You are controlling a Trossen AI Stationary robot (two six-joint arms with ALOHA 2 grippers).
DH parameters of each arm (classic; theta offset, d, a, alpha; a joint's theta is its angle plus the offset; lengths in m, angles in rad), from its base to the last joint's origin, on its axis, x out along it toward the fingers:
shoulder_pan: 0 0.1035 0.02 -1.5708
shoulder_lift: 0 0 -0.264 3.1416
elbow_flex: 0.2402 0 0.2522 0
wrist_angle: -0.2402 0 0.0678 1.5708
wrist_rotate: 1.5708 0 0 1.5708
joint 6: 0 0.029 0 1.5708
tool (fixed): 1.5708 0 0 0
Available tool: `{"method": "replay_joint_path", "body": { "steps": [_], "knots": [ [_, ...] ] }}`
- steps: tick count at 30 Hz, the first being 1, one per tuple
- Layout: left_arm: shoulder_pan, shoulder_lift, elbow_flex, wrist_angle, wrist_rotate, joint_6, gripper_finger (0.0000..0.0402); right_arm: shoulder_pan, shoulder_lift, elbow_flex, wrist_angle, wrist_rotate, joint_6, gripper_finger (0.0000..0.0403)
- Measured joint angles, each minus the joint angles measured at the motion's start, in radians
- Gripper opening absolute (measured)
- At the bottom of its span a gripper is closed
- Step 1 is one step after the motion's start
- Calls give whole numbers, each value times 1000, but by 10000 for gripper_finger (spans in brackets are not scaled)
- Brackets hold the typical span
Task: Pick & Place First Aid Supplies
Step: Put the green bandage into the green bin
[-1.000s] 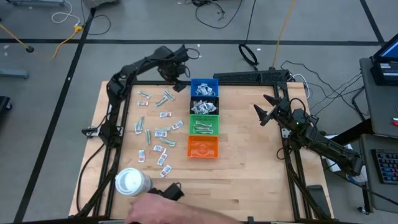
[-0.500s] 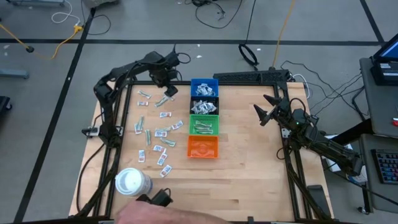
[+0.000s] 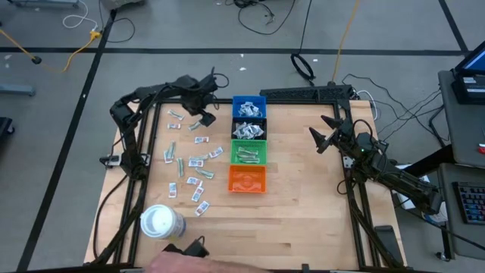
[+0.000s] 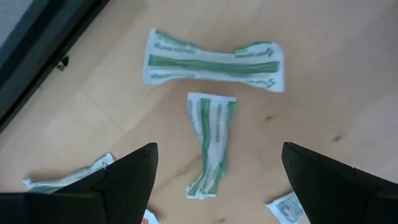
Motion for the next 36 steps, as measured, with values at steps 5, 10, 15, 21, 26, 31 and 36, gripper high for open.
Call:
{"method": "replay_joint_path", "body": {
  "steps": [5, 10, 15, 21, 26, 31, 36],
  "knots": [
    [-5, 10, -45, 56, -4, -15, 349, 0, 0, 0, 0, 0, 0, 393],
    [-2, 53, -58, 65, 36, -15, 349, 0, 0, 0, 0, 0, 0, 393],
    [-1, 70, -57, 70, 103, 5, 349, 0, 0, 0, 0, 0, 0, 393],
    [0, 71, -57, 70, 116, 29, 325, 0, 0, 0, 0, 0, 0, 393],
    [0, 72, -57, 69, 100, 10, 237, 0, 0, 0, 0, 0, 0, 393],
    [-1, 74, -57, 67, 75, -28, 130, 0, 0, 0, 0, 0, 0, 393],
    [-12, 72, -65, 62, 65, -52, 25, 0, 0, 0, 0, 0, 0, 393]
  ]
}}
